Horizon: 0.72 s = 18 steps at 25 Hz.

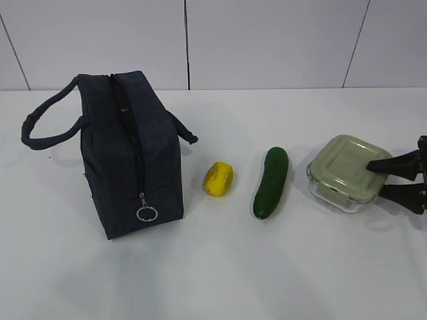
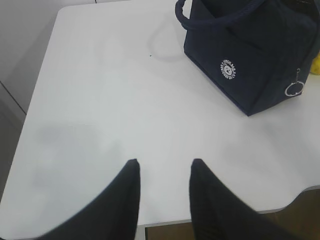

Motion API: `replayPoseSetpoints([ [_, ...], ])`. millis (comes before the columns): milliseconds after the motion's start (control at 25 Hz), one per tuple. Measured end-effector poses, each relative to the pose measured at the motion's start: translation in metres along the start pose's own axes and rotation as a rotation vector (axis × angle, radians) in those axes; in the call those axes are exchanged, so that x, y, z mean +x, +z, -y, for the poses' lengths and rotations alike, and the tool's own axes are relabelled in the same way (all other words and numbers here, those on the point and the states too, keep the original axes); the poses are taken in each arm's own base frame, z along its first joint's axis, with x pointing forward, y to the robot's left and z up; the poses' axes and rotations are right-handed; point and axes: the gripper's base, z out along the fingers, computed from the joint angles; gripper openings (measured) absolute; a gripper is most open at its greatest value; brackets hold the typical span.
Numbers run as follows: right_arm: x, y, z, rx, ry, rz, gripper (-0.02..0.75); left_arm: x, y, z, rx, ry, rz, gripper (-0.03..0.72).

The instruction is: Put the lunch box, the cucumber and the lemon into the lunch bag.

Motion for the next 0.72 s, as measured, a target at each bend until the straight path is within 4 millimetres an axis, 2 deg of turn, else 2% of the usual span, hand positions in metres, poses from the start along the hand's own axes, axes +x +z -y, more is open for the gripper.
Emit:
replayPoseSetpoints([
  [200,-0.003,-0.007,-0.017,-0.017,-0.046,0.032,0.373,0.000,0.000,0.000,0.000,0.002,0.000,0.240],
  [480,-0.003,-0.009,-0.020,-0.021,-0.031,0.037,0.372,-0.001,0.002,0.000,0.001,0.000,-0.018,0.240],
  [720,-0.003,-0.009,-0.020,-0.021,-0.010,0.037,0.372,-0.024,0.000,-0.002,-0.004,-0.001,0.023,0.240],
])
